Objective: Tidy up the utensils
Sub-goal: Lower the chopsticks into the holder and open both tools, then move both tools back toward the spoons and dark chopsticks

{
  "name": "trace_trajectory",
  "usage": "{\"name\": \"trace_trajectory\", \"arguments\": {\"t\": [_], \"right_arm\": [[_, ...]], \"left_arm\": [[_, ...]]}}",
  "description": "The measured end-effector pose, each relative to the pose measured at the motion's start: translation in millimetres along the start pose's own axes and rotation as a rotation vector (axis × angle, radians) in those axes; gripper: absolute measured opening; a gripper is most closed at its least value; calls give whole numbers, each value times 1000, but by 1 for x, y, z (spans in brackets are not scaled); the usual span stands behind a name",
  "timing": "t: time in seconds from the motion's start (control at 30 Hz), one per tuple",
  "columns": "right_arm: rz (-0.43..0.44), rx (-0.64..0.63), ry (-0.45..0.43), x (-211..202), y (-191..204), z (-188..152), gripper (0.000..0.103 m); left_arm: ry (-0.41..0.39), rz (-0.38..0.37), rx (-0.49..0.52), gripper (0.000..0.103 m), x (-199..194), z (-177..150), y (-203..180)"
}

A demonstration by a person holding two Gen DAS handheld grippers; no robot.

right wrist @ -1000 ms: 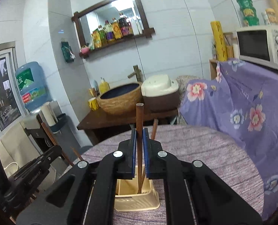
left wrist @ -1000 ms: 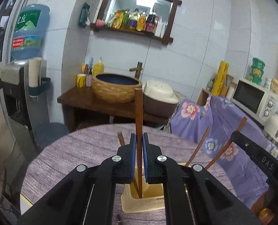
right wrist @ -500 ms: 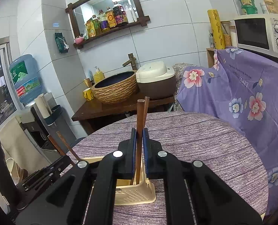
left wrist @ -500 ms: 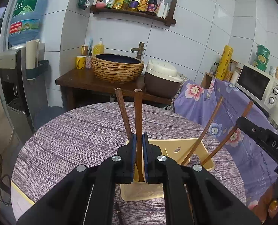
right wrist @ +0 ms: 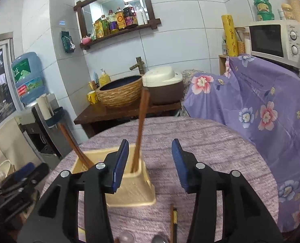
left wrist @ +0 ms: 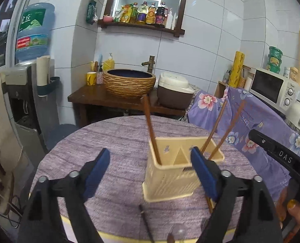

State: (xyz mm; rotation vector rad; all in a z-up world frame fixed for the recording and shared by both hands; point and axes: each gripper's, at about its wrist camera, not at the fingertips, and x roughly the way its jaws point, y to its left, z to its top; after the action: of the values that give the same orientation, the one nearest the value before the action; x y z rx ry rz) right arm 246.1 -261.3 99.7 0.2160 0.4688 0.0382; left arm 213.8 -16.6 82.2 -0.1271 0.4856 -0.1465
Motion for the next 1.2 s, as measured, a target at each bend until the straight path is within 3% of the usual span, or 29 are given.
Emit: {"name": "trace_trajectory", "arguments": {"t": [0.13,0.27,0.47,0.57,1.2], "right_arm": [[-59,-50,90,-7,-15,-37,47],[-115,-71,225,-2,-37,-91,47],[-124,-65,381,2,-54,-157,47],[-100,-71,425,1,-54,-177,47],[-114,-103,432,-2,-45,-190,46]], "left_arm": [[73,48,13,88,-7,-42,15],[191,34,-41,87,1,-89,30],[325,36,-26,68,17,-129,34],[339,23,-28,66,17,-138,35],[360,9,-16,66,17,-150,25]]}}
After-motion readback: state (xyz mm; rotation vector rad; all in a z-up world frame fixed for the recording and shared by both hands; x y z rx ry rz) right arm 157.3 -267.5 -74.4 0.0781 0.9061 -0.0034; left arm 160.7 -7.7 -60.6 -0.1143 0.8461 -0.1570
